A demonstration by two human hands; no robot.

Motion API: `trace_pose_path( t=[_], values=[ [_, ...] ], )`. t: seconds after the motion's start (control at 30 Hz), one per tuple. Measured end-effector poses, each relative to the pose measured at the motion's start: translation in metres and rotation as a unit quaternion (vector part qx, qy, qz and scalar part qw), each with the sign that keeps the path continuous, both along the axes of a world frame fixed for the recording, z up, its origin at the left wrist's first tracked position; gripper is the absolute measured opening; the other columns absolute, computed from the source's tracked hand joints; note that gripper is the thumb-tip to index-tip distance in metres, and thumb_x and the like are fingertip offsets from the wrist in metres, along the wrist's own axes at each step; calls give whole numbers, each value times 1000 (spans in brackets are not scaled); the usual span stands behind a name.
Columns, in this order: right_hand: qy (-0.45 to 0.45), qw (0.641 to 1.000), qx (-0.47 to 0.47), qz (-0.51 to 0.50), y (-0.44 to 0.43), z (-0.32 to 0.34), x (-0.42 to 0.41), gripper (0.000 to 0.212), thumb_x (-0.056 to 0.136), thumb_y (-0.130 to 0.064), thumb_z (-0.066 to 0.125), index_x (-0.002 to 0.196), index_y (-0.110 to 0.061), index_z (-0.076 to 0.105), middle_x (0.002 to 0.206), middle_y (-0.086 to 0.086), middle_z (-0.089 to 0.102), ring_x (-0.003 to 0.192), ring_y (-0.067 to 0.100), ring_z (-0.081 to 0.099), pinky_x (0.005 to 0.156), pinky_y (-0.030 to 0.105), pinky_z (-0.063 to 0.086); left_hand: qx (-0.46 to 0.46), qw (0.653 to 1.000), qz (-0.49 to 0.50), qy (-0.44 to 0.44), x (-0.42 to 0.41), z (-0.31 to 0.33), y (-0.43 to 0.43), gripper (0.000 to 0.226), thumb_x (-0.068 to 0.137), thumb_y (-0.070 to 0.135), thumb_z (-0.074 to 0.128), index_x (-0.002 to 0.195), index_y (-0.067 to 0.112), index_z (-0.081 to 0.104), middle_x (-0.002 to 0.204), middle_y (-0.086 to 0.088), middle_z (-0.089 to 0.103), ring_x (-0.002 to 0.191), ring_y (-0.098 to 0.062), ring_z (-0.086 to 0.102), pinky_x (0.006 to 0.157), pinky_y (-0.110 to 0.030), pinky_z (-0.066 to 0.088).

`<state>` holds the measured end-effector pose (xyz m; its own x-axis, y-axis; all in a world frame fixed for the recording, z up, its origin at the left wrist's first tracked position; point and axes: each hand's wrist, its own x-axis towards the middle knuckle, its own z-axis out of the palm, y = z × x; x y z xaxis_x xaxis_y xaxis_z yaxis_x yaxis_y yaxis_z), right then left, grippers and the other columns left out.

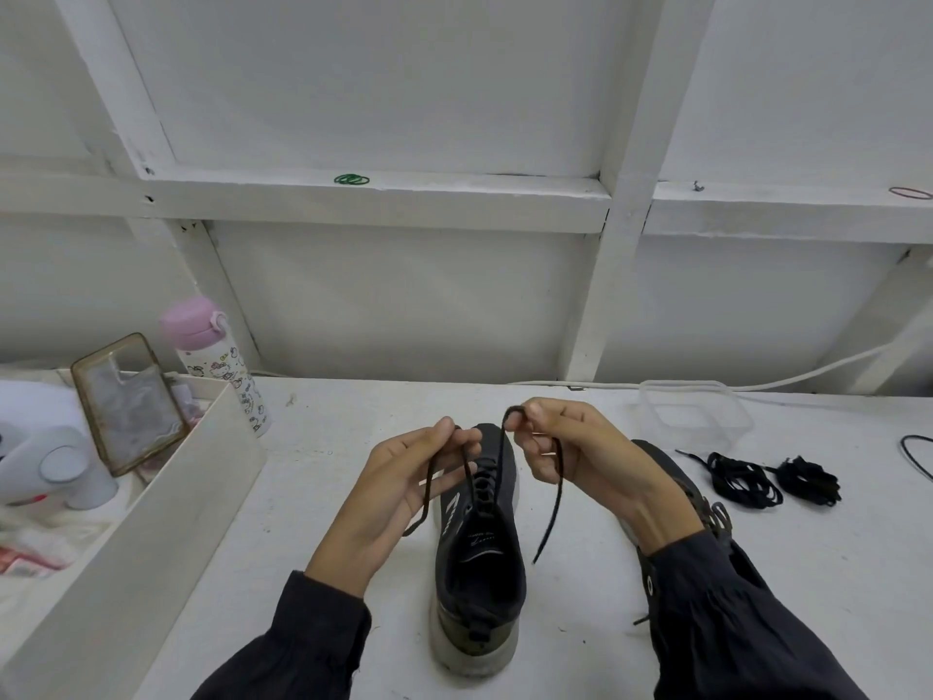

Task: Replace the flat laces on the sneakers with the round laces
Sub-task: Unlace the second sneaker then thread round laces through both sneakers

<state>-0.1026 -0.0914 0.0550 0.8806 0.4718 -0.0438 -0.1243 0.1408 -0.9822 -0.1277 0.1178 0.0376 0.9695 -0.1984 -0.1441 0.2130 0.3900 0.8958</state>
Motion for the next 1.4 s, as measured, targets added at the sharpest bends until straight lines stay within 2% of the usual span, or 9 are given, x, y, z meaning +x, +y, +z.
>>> trace_pose_path(
  t=[0.13, 0.3, 0.37, 0.43, 0.5, 0.63, 0.73, 0.97, 1.4],
  values=[
    [-41, 998, -37, -19, 7, -1, -2, 23, 92, -30, 58, 83, -13, 70, 85, 15, 49, 72, 24, 46, 62, 26, 41, -10, 999, 50, 6, 3, 6, -9, 27, 82, 34, 67, 73, 10, 71, 93, -13, 71, 88, -23, 68, 92, -42, 56],
    [-43, 998, 8, -39, 19, -10, -9, 28, 92, -22, 53, 86, 3, 63, 119, 19, 64, 107, 28, 64, 87, 32, 50, -6, 999, 33, -22, 5, 5, -16, 27, 94, 31, 57, 85, 8, 67, 85, -8, 69, 85, -19, 67, 82, -33, 58],
    [-29, 998, 39, -51, 22, -12, -10, 38, 91, -20, 49, 98, 15, 61, 122, 30, 60, 111, 34, 63, 92, 39, 52, -9, 999, 26, -27, 6, 3, -16, 25, 96, 27, 54, 90, 6, 67, 88, -8, 71, 87, -20, 68, 80, -32, 58],
    [-6, 995, 61, -75, 23, -14, -11, 33, 90, -18, 47, 91, 10, 64, 115, 34, 61, 108, 38, 64, 100, 48, 48, -9, 999, 19, -26, 6, 0, -14, 25, 91, 27, 57, 96, 5, 68, 91, -8, 70, 85, -18, 67, 80, -31, 58],
    [23, 992, 82, -88, 23, -16, -12, 25, 89, -18, 49, 69, -4, 58, 97, 23, 66, 92, 35, 67, 94, 44, 49, -7, 1000, 11, -21, 6, -4, -13, 28, 87, 26, 59, 103, 5, 68, 93, -7, 69, 84, -16, 66, 82, -30, 57],
    [49, 991, 98, -82, 25, -17, -15, 27, 91, -21, 53, 67, -9, 57, 82, 11, 56, 68, 25, 55, 71, 36, 50, -7, 1000, 3, -26, 7, -10, -12, 26, 89, 17, 59, 111, 4, 65, 96, -2, 68, 86, -14, 64, 79, -26, 55],
    [50, 992, 77, -87, 26, -18, -15, 33, 99, -26, 47, 78, -8, 64, 76, 11, 51, 63, 21, 46, 60, 28, 43, 41, 998, 0, -46, 6, -12, -12, 21, 95, 10, 55, 113, 9, 66, 96, 1, 67, 84, -14, 62, 80, -28, 54],
    [-39, 995, -57, -67, 22, -29, -16, 31, 100, 1, 44, 115, -7, 69, 74, -1, 58, 64, 13, 49, 70, 27, 45, 87, 995, -4, -44, 4, -16, -13, 30, 98, 4, 51, 117, 18, 69, 97, -1, 71, 75, -8, 59, 75, -22, 53],
    [-75, 977, -157, -128, 29, -43, -12, 16, 84, 14, 61, 76, 1, 65, 53, -1, 66, 46, 9, 57, 46, 21, 43, 22, 999, 44, 5, 7, -31, -17, 23, 83, -2, 68, 106, 1, 66, 94, -13, 73, 84, -18, 72, 70, -21, 57]
  ],
)
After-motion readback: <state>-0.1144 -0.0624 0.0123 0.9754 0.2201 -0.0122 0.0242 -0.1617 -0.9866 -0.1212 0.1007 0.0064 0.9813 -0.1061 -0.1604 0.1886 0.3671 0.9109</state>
